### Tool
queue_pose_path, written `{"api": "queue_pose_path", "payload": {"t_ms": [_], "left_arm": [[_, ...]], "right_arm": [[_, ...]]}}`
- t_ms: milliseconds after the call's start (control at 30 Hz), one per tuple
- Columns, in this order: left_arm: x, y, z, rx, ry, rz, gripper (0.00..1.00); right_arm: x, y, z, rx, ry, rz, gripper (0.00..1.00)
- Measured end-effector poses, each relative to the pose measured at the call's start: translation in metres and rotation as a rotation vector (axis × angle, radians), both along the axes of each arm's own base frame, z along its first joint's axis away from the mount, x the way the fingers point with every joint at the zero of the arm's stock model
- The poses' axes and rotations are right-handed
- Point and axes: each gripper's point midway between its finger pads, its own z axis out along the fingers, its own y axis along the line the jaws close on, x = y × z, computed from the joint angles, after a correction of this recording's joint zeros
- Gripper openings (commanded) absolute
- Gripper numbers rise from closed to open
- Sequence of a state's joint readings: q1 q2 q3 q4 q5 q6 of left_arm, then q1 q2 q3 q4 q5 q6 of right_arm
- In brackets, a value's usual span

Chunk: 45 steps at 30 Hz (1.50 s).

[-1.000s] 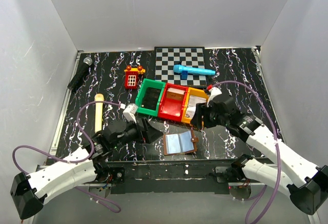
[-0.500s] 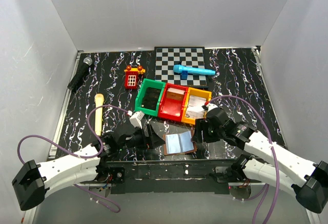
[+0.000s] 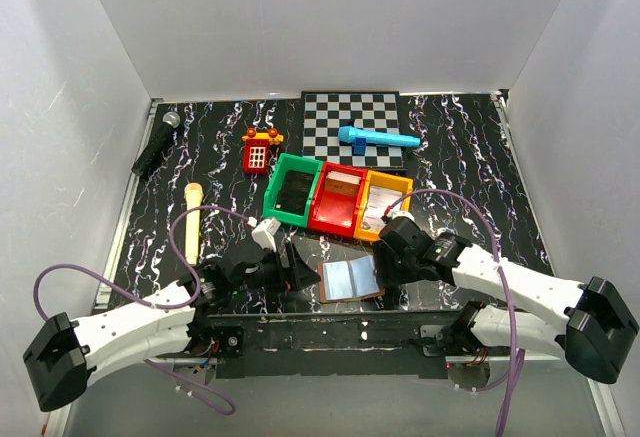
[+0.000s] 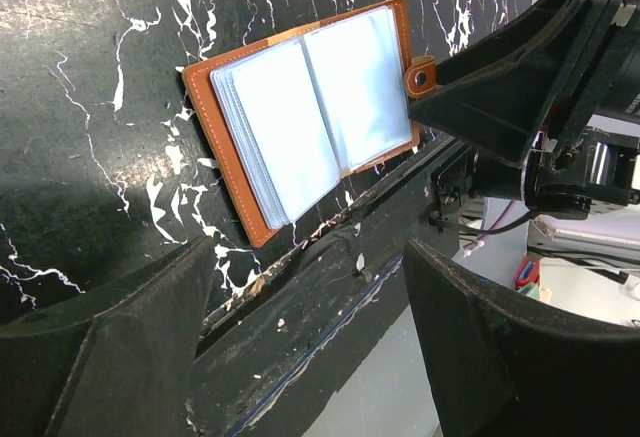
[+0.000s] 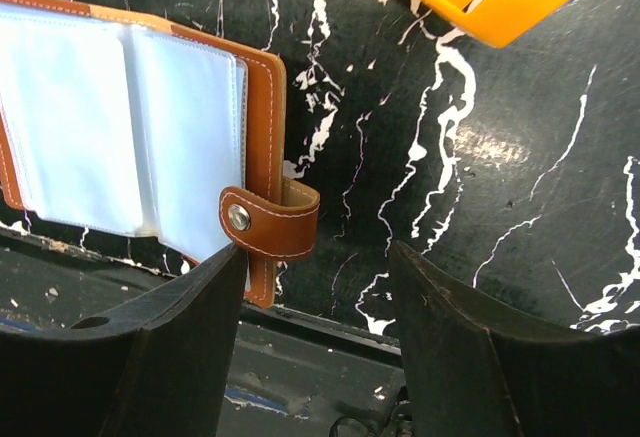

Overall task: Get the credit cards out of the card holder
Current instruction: Remove the credit card from the card holder.

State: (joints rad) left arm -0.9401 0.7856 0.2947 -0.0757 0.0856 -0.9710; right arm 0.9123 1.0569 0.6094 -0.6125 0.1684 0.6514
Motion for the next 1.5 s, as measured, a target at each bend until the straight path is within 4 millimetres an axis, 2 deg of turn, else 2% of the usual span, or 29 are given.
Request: {"api": "queue_pose_path", "payload": {"t_ms": [367,600,733,900,1000,1133,1267,1500], "left_arm": [[-0.001,0.004,0.002,0.001,-0.004,0.007,0.75],[-0.001,0.006,0.000,0.012,-0.002,0.009,0.75],[-0.001,0.008,-0.001,0.021,-0.007,0.011,0.75],[-0.002,0.009,0.000,0.024,-0.014,0.007,0.75],[-0.002,0.009,0.001,0.023,-0.019,0.005,0.75],[-0.001,0.008,0.001,0.026,-0.025,-0.001,0.73],[0.004,-0.004,0.009,0.036,-0.028,-0.027,0.65],[0.021,-0.042,0.027,0.031,-0.039,-0.100,0.37]], "right_arm": [[0.014,-0.006,-0.001,-0.039,-0.056,-0.072,0.64],[0.019,0.008,0.001,0.018,-0.060,-0.071,0.45],[0.011,0.024,-0.010,0.072,-0.003,-0.042,0.41],[-0.011,0.033,-0.026,0.124,0.072,-0.010,0.38],[-0.023,0.043,-0.027,0.148,0.095,0.018,0.38],[-0.031,0.055,-0.027,0.168,0.104,0.045,0.44],[-0.030,0.056,-0.025,0.159,0.099,0.029,0.52],[-0.018,0.041,-0.019,0.070,0.046,-0.030,0.57]]}}
